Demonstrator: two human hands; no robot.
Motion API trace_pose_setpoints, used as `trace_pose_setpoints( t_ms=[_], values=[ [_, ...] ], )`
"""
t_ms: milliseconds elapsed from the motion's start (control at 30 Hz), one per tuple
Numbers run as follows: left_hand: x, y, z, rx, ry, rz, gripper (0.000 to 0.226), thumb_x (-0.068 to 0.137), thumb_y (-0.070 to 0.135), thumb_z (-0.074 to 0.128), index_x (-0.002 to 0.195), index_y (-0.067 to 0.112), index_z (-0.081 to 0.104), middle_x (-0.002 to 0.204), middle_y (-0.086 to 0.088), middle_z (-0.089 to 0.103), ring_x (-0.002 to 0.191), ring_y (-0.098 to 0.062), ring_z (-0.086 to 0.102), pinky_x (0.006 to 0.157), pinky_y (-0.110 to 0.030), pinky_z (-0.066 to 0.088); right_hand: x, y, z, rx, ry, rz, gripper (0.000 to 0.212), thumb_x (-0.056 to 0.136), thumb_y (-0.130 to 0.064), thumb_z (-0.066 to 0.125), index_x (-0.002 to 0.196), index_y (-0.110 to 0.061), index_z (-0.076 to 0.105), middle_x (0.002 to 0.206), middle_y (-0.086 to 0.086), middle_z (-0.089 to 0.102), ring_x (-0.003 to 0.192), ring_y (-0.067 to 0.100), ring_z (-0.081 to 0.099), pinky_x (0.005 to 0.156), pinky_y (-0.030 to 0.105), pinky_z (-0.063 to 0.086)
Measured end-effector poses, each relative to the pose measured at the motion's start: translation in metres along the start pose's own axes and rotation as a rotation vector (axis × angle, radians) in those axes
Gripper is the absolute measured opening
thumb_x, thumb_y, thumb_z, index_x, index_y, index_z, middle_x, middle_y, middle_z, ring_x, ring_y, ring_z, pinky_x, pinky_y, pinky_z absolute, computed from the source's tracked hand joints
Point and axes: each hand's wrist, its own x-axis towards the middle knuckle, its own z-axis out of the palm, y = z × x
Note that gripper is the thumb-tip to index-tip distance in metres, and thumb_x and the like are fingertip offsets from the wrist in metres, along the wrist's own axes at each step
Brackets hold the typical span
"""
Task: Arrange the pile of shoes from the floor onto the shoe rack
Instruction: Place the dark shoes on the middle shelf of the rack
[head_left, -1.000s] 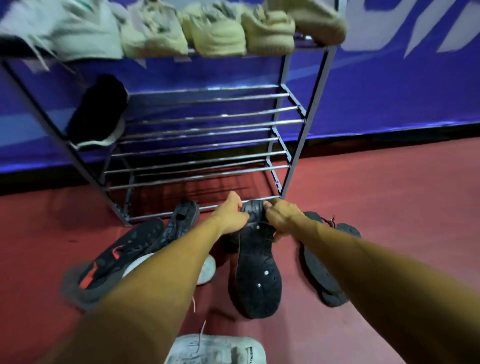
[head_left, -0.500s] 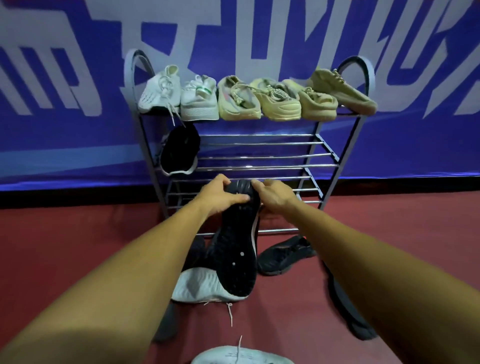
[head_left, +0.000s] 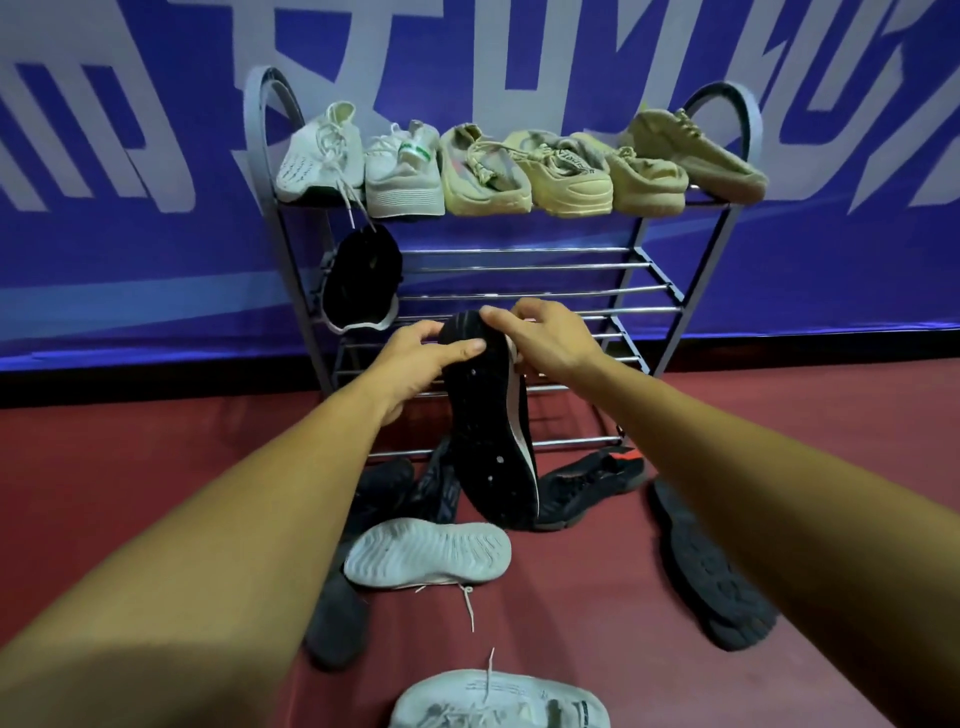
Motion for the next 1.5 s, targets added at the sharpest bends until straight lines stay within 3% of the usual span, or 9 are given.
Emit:
trace_pose_setpoints(
  t_ms=[167, 267, 700, 800, 900, 1133, 1233, 1333, 1500],
  values=[
    [-0.004, 0.005, -0.007, -0.077, -0.017, 0.037, 0.031, 0.084, 0.031, 0.078, 0.112, 0.023, 0.066, 0.097, 0.005, 0.075, 0.078, 0.0, 0.068, 0.064, -0.015, 0.046, 0.004, -0.003, 0.0, 0.093, 0.007, -0.027, 0.052, 0.083, -0.069, 0.062, 0.074, -0.018, 0.055, 0.067, -0.002, 0.068, 0.072, 0.015, 0.065, 0.074, 0.034, 0.05],
    [-0.007, 0.006, -0.006, -0.1, -0.015, 0.013, 0.02, 0.086, 0.035, 0.076, 0.099, 0.033, 0.061, 0.101, 0.002, 0.075, 0.095, -0.014, 0.069, 0.076, -0.025, 0.044, 0.005, -0.004, 0.0, 0.103, -0.004, -0.041, 0.054, 0.083, -0.07, 0.063, 0.07, -0.018, 0.054, 0.062, -0.006, 0.062, 0.065, 0.013, 0.057, 0.067, 0.032, 0.044],
    [-0.007, 0.011, 0.005, -0.019, -0.056, -0.067, 0.039, 0.084, 0.039, 0.073, 0.12, 0.038, 0.057, 0.115, 0.002, 0.073, 0.104, -0.018, 0.07, 0.072, -0.029, 0.044, 0.01, 0.001, 0.001, 0.106, 0.093, -0.003, 0.05, 0.081, -0.059, 0.069, 0.063, -0.016, 0.049, 0.061, -0.002, 0.052, 0.061, 0.016, 0.049, 0.061, 0.033, 0.037],
    [-0.018, 0.009, 0.003, 0.147, -0.228, -0.132, 0.067, 0.083, 0.04, 0.073, 0.135, 0.057, 0.036, 0.118, 0.01, 0.069, 0.107, -0.016, 0.066, 0.086, -0.034, 0.042, 0.011, 0.0, 0.0, 0.147, 0.142, 0.012, 0.05, 0.081, -0.057, 0.069, 0.064, -0.016, 0.046, 0.06, 0.0, 0.047, 0.06, 0.017, 0.044, 0.059, 0.033, 0.036],
    [-0.021, 0.003, 0.007, 0.211, -0.237, -0.141, 0.082, 0.076, 0.046, 0.081, 0.139, 0.052, 0.029, 0.113, 0.011, 0.067, 0.101, -0.012, 0.065, 0.078, -0.031, 0.042, 0.011, -0.002, 0.003, 0.115, 0.159, -0.002, 0.051, 0.08, -0.057, 0.07, 0.062, -0.017, 0.043, 0.057, -0.001, 0.044, 0.058, 0.017, 0.042, 0.058, 0.033, 0.035],
    [-0.012, 0.003, 0.005, -0.098, -0.155, -0.19, 0.048, 0.082, 0.013, 0.06, 0.123, 0.034, 0.048, 0.085, -0.003, 0.069, 0.065, -0.015, 0.056, 0.063, -0.03, 0.035, 0.009, -0.009, 0.005, 0.112, 0.138, -0.149, 0.052, 0.074, -0.053, 0.076, 0.065, -0.015, 0.042, 0.059, -0.003, 0.04, 0.058, 0.014, 0.038, 0.058, 0.033, 0.033],
    [-0.012, 0.008, -0.007, -0.156, -0.029, -0.28, 0.021, 0.093, 0.038, 0.051, 0.11, 0.032, 0.061, 0.098, -0.006, 0.068, 0.084, -0.019, 0.066, 0.065, -0.03, 0.039, 0.002, -0.009, 0.0, 0.084, 0.044, -0.229, 0.047, 0.074, -0.049, 0.079, 0.073, -0.01, 0.053, 0.057, -0.009, 0.044, 0.056, 0.009, 0.04, 0.058, 0.031, 0.034],
    [-0.012, 0.003, -0.017, -0.236, -0.115, -0.394, 0.054, 0.084, 0.076, 0.044, 0.111, 0.033, 0.064, 0.098, -0.008, 0.074, 0.092, -0.024, 0.069, 0.07, -0.032, 0.042, -0.002, -0.01, -0.004, 0.103, -0.021, -0.282, 0.045, 0.075, -0.052, 0.08, 0.077, -0.013, 0.058, 0.057, -0.009, 0.047, 0.055, 0.007, 0.042, 0.058, 0.031, 0.035],
    [-0.008, 0.011, -0.024, -0.405, -0.143, -0.4, 0.072, 0.067, 0.086, 0.053, 0.102, 0.024, 0.063, 0.1, -0.014, 0.073, 0.08, -0.027, 0.066, 0.067, -0.033, 0.042, -0.005, -0.013, -0.01, 0.202, -0.131, -0.295, 0.042, 0.076, -0.045, 0.083, 0.082, -0.009, 0.061, 0.062, 0.0, 0.045, 0.059, 0.012, 0.041, 0.06, 0.031, 0.035]
  ],
)
